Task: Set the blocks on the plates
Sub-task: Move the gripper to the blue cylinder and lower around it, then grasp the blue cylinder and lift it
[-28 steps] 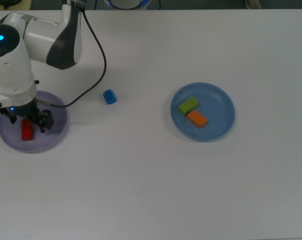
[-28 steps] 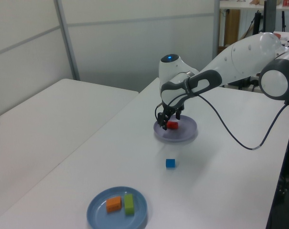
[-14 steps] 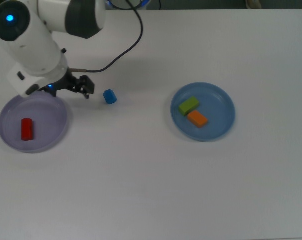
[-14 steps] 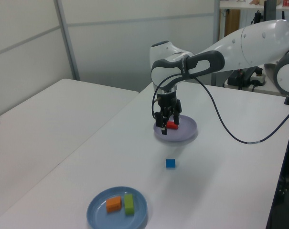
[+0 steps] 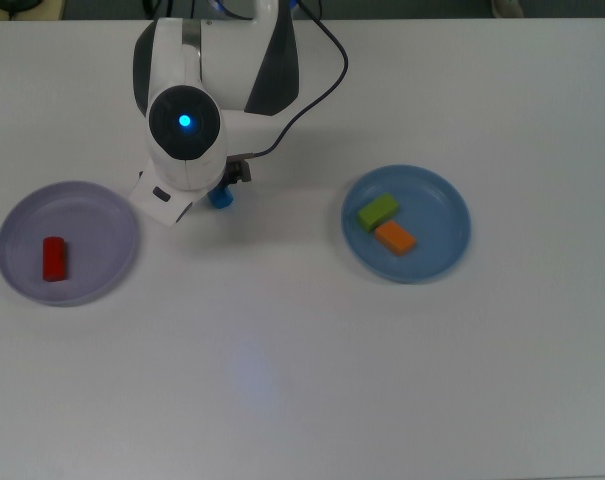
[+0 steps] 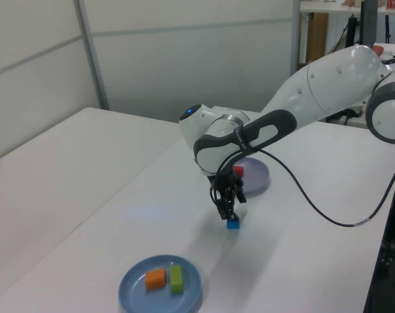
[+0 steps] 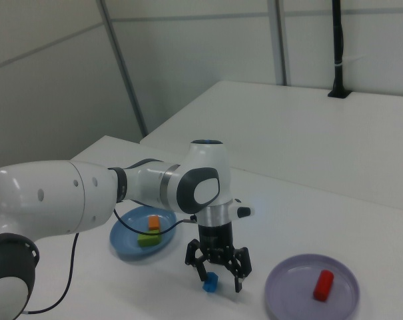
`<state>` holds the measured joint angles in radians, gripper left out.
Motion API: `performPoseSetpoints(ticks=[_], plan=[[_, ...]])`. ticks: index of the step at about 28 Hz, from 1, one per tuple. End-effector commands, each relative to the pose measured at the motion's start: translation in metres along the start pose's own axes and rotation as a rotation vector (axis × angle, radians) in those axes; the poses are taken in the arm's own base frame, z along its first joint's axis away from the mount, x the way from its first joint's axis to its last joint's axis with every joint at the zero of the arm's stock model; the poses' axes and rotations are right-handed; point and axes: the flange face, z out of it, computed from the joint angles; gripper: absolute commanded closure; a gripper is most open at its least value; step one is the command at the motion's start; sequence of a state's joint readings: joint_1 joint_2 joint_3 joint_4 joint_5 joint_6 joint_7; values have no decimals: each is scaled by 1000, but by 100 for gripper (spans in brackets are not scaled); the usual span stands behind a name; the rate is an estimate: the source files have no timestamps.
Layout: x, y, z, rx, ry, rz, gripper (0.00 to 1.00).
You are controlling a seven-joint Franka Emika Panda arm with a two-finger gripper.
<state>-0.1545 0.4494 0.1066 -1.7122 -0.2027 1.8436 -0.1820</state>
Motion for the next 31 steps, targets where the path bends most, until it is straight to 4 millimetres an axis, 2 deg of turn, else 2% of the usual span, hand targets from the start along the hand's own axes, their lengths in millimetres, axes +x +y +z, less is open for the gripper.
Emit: performPoseSetpoints(ticks=[1, 5, 13, 17, 19, 20, 22, 25, 31], plan=[[-1, -8, -5, -24, 17, -55, 0], [0, -19, -5, -28, 12, -72, 0], [-6, -23, -15, -30, -2, -74, 0], [-2, -30, -12, -32, -4, -86, 19], [-1, -30, -9, -30, -7, -85, 33], [-1, -30, -8, -30, -7, -81, 45], [0, -31, -6, -29, -9, -80, 54], [4, -32, 1, -27, -17, -80, 54], [4, -32, -1, -28, -13, -80, 54]])
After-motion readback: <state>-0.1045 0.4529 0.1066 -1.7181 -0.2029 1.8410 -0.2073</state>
